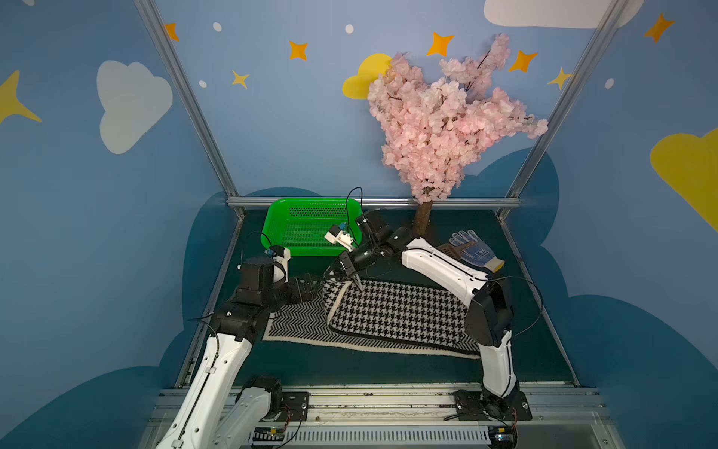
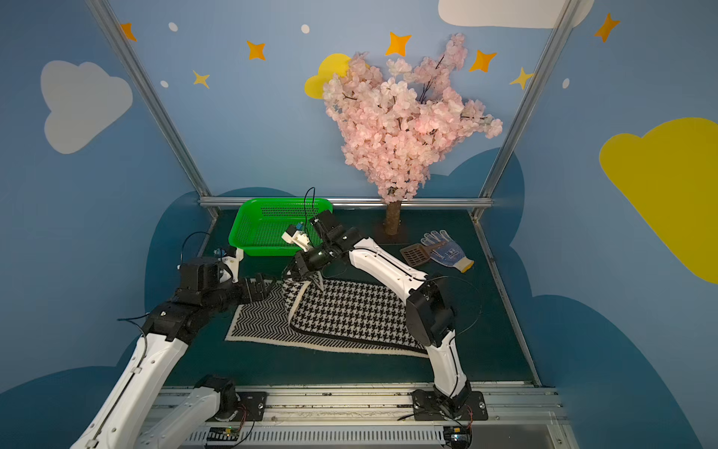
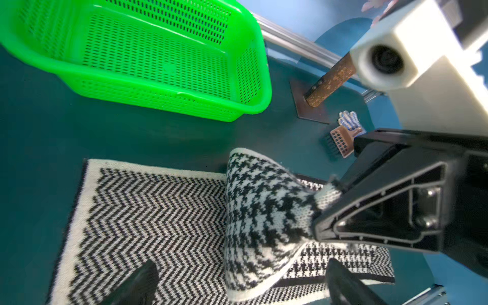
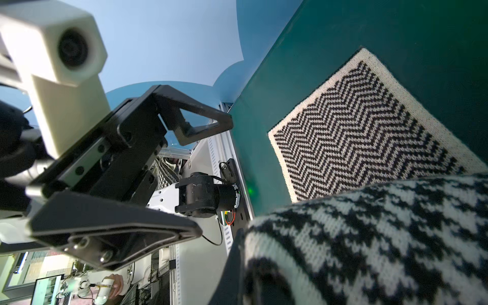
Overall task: Roll up the scarf and place it into the basket
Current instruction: Flatten out the scarf at the center of the board.
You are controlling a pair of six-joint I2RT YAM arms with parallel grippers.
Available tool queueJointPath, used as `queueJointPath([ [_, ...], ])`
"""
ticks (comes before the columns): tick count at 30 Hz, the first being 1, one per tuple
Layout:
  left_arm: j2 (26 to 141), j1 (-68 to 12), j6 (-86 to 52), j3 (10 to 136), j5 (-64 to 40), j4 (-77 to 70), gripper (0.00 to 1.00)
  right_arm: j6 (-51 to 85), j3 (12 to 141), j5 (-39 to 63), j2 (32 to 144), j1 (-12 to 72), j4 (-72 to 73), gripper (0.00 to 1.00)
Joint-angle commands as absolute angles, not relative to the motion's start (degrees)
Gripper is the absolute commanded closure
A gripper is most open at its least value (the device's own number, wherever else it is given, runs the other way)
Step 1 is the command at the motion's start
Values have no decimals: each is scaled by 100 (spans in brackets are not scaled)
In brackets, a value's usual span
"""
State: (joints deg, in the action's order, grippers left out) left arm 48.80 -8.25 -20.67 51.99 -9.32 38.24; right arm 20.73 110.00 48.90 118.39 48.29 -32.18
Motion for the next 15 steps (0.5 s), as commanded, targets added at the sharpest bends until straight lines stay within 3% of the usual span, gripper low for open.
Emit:
queueJointPath([
  [1, 4897, -787, -1903, 5410, -257, 4389, 1, 2331, 11244, 5025, 12100, 5033, -2918, 91],
  [5, 4738, -782, -1971, 5342, -128, 4465, 1, 2352, 11728, 5126, 12541, 5246, -3019, 91],
  [9, 4506, -759, -2012, 5267, 29, 4524, 0, 1769, 12566, 5214, 13006, 5455, -4010, 92],
  [15, 4237, -708, -1927, 5428, 566, 4699, 0, 943, 12708, 5404, 12816, 5513, -4951, 95],
])
